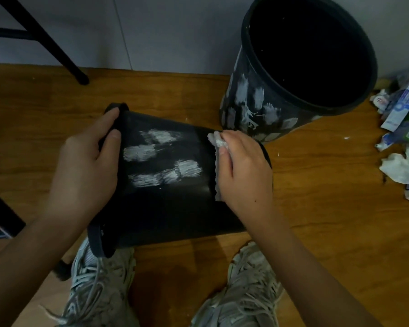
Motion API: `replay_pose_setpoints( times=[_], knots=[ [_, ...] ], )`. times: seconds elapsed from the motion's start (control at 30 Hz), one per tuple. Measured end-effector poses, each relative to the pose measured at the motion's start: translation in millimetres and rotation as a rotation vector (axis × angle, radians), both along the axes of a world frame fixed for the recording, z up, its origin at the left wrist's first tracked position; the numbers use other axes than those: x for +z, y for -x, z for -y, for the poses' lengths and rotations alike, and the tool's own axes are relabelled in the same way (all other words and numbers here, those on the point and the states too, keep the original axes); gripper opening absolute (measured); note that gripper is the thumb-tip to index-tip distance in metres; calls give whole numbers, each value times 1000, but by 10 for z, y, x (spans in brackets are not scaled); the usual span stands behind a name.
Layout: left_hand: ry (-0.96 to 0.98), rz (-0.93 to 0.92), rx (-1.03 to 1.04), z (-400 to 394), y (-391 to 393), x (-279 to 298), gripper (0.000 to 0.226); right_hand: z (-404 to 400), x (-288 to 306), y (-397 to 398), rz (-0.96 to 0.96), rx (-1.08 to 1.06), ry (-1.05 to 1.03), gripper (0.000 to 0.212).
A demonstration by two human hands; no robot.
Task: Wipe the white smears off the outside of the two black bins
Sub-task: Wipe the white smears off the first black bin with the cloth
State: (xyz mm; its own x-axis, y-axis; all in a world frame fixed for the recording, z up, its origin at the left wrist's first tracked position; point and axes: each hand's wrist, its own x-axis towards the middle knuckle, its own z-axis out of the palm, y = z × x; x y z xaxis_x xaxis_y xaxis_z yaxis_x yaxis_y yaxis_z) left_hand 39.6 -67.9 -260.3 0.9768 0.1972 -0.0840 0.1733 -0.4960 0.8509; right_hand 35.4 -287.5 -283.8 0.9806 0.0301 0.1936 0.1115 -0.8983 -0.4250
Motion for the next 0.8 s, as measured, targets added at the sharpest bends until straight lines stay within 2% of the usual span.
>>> replay_pose_setpoints(
  times=[0.17,0.4,0.63,0.7,0.8],
  knots=[
    [39,-39,9,8,22,52,41,-142,84,-332,-104,14,-2,24],
    [73,-45,24,39,16,37,41,-374,103,-62,-17,207,4,37],
    [73,-35,10,39,27,49,41,-81,-64,295,134,22,-1,36],
    [80,-35,8,40,24,47,41,-267,-37,260,148,86,-3,36],
    [92,-32,20,37,28,36,41,-415,-55,368,180,325,5,33]
  ],
)
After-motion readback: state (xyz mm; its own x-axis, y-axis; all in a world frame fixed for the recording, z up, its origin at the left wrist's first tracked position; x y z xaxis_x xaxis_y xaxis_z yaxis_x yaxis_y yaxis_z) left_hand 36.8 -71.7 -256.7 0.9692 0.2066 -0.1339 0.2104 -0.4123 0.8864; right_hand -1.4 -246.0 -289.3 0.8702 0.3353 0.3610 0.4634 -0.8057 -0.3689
